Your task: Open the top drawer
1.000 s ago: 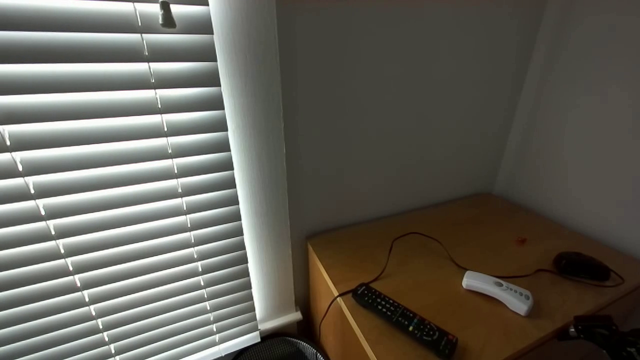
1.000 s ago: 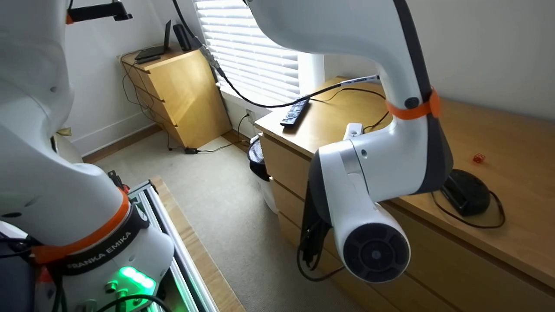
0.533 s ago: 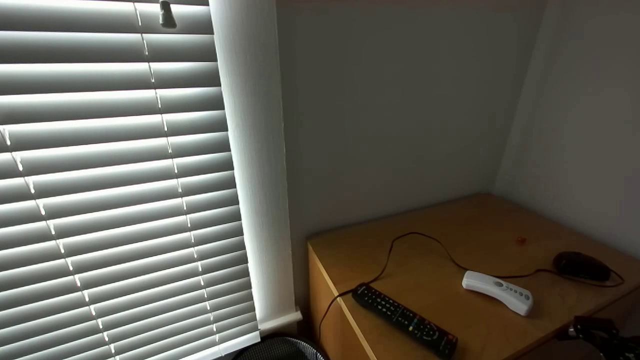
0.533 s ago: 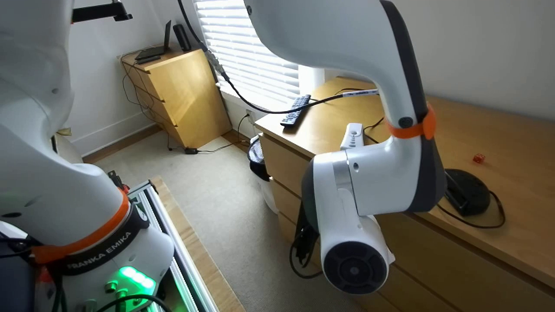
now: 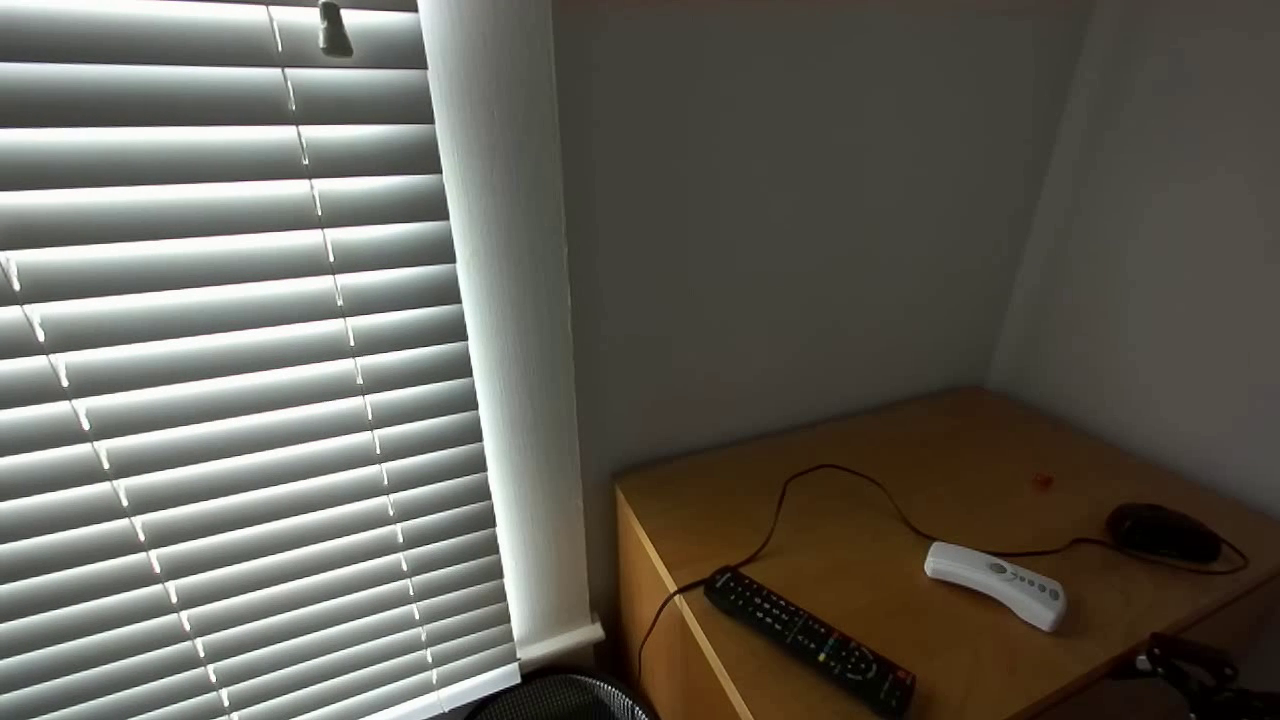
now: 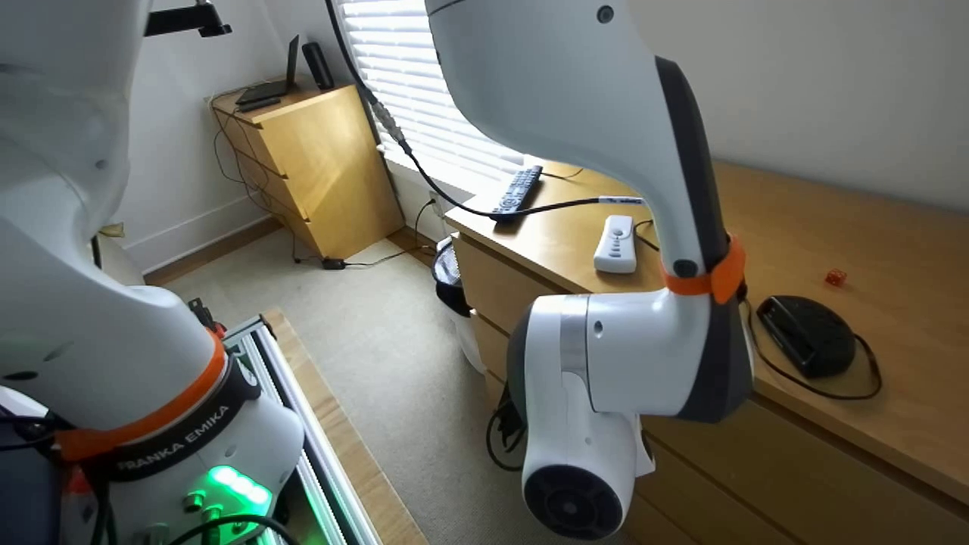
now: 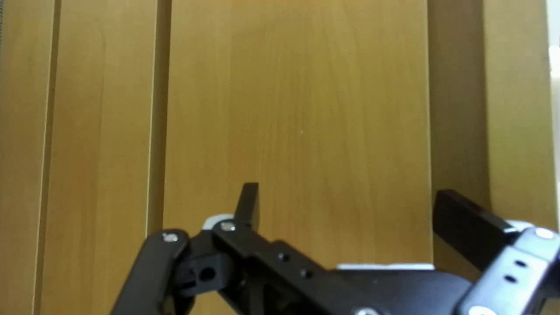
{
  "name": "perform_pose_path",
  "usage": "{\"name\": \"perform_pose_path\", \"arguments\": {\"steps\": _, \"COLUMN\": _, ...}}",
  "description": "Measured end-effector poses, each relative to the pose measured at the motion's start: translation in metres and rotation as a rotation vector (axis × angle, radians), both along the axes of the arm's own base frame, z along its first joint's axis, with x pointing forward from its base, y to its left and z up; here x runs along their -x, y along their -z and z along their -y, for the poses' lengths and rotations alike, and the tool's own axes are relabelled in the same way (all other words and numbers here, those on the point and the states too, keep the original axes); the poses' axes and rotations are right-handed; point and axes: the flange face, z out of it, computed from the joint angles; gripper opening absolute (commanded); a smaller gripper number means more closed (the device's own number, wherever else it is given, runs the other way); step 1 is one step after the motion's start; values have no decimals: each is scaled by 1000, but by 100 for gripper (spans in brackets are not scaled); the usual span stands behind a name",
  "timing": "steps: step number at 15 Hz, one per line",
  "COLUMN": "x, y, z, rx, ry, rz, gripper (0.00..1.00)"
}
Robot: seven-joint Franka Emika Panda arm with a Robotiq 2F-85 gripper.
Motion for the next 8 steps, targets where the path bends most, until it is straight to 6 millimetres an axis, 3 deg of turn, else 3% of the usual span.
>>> {"name": "perform_pose_path", "arguments": {"steps": 4, "x": 0, "y": 2, "z": 3, "rx": -32, "ry": -1, "rz": -1, "gripper": 100}}
{"name": "perform_pose_path", "arguments": {"steps": 8, "x": 2, "y": -3, "z": 18, "rx": -3, "ry": -101, "rz": -20, "gripper": 100}}
